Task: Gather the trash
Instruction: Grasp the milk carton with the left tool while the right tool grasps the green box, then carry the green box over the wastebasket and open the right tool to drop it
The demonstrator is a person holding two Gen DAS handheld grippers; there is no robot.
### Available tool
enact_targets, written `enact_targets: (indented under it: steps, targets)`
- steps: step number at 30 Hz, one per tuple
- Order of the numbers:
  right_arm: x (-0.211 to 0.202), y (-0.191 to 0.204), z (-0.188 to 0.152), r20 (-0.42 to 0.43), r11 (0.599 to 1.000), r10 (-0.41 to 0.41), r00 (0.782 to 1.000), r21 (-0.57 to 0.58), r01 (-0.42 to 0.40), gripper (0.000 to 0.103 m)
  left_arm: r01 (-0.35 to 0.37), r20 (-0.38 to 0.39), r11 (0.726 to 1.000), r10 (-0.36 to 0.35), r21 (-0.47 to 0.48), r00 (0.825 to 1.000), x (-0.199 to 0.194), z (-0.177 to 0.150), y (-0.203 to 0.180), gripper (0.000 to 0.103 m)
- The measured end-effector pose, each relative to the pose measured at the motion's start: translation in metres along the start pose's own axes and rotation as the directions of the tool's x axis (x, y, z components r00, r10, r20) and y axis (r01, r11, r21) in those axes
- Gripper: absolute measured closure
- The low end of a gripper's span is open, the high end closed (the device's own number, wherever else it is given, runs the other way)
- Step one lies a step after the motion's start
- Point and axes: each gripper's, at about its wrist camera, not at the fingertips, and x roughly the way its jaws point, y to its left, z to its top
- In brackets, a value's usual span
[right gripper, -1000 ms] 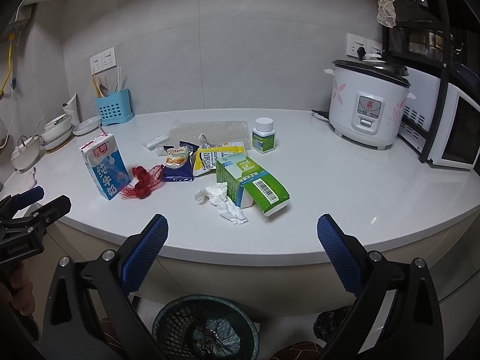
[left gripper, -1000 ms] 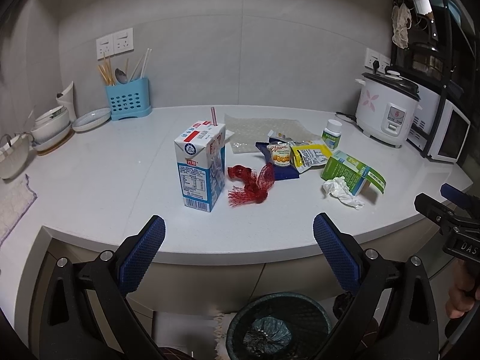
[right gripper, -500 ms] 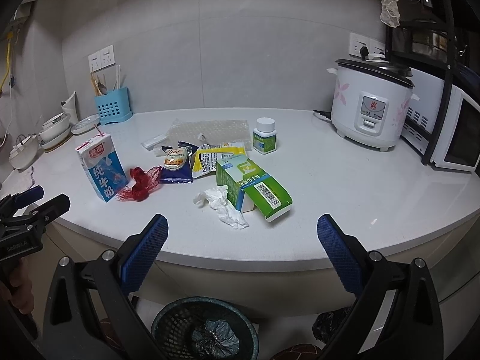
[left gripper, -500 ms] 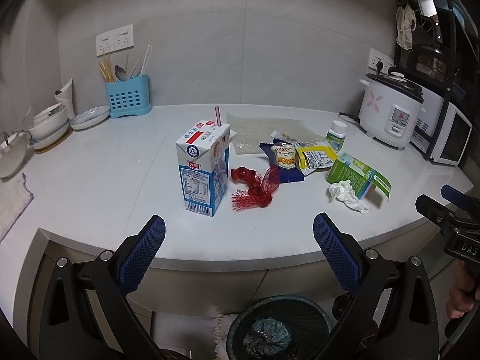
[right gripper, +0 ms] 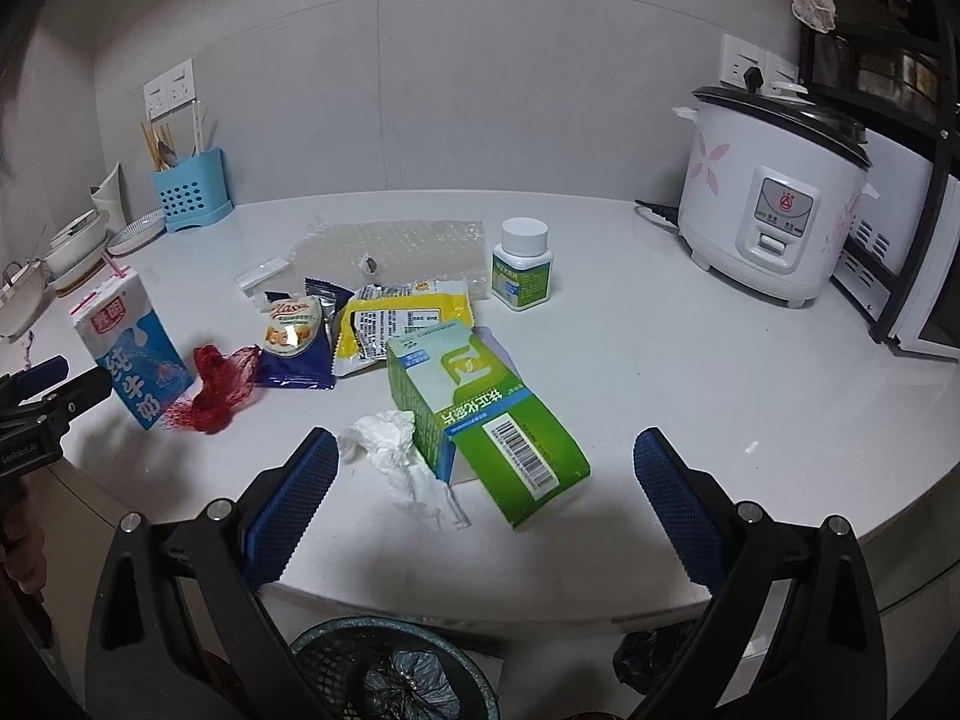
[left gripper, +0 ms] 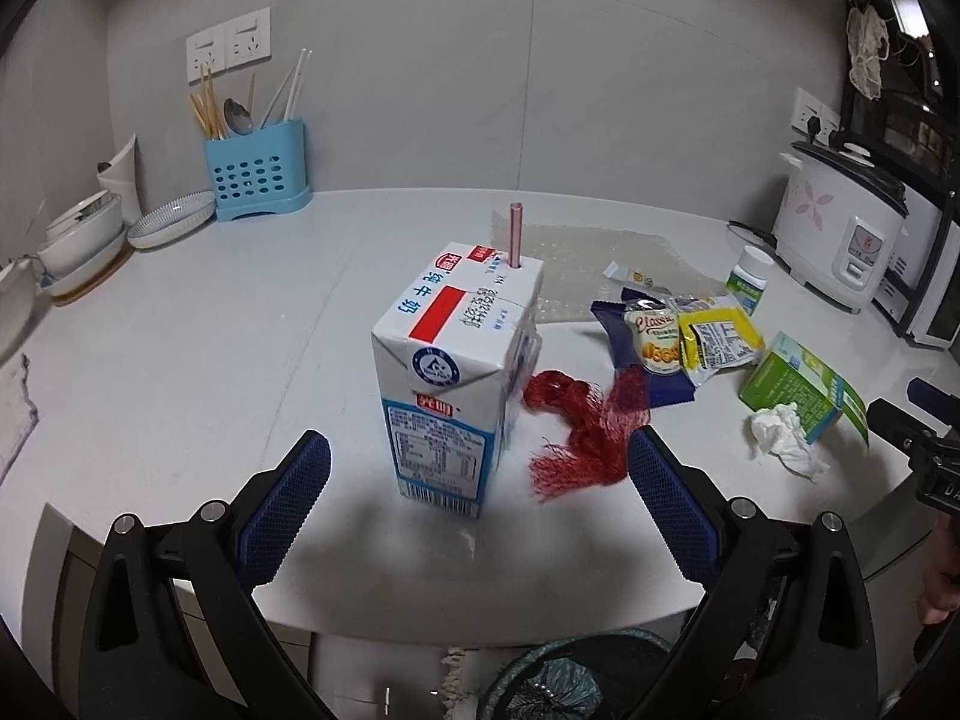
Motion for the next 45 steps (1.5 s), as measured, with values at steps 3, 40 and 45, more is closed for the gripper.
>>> enact_targets:
  steps: [3,40,45]
  targets:
    - [0.021,0.000,0.008,-0.029,1.000,0.003,1.000,-0.008,-0.003,0.011,-0.003,-0.012,1.000,0.003,0.005,1.000,0.018,0.008,0.000,0.006]
    - [-0.012,-0.006,0.025,0.056,0.999,-0.036,0.998,0.022,0.035,0.054,0.038,-0.048,0.999,-0.038,-0.001,0.998,-0.013,0.013,-0.012,0.063]
    - [-0.043,0.002,0.006,0.089,1.000,0.001,0.996,0.009,-0.002,0.054,0.066,-0.029,0.998,-0.066,0.002,0.997,-0.043,-0.003,-0.017,0.063]
